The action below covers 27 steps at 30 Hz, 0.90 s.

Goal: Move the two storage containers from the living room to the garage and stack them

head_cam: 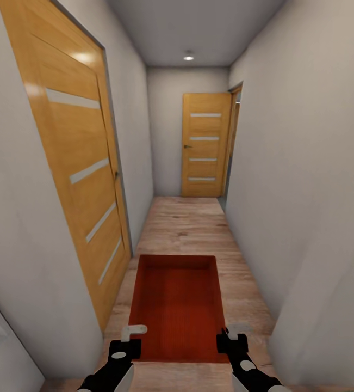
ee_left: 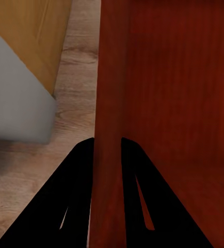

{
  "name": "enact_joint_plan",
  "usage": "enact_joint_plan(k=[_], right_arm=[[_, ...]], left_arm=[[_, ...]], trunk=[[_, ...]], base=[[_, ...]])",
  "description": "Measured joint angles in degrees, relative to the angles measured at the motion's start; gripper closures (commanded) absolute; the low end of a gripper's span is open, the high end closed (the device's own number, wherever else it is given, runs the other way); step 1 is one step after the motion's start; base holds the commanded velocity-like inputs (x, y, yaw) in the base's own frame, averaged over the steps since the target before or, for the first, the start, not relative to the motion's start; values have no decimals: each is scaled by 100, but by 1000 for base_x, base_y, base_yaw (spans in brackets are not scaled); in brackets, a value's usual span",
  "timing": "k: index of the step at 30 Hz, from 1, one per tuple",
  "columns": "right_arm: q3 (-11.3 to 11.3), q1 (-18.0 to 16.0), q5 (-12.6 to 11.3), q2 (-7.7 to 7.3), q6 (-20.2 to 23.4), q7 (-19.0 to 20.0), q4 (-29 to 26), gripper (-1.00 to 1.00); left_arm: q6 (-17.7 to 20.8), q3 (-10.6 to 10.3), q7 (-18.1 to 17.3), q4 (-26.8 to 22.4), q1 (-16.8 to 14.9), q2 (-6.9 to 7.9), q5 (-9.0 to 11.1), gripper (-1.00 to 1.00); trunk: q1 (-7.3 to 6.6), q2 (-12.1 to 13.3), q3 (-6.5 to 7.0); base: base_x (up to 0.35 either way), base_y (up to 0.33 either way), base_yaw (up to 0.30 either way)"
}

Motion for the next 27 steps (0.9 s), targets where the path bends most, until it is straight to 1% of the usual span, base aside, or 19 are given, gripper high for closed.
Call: enact_joint_plan(k=[27], right_arm=[[-10,0,9,-1,-12,1,0,100]], left_arm=[[-1,-3,0,-10,0,-1,-3,100]], trunk=[[0,0,0]], base=[[322,2,0]])
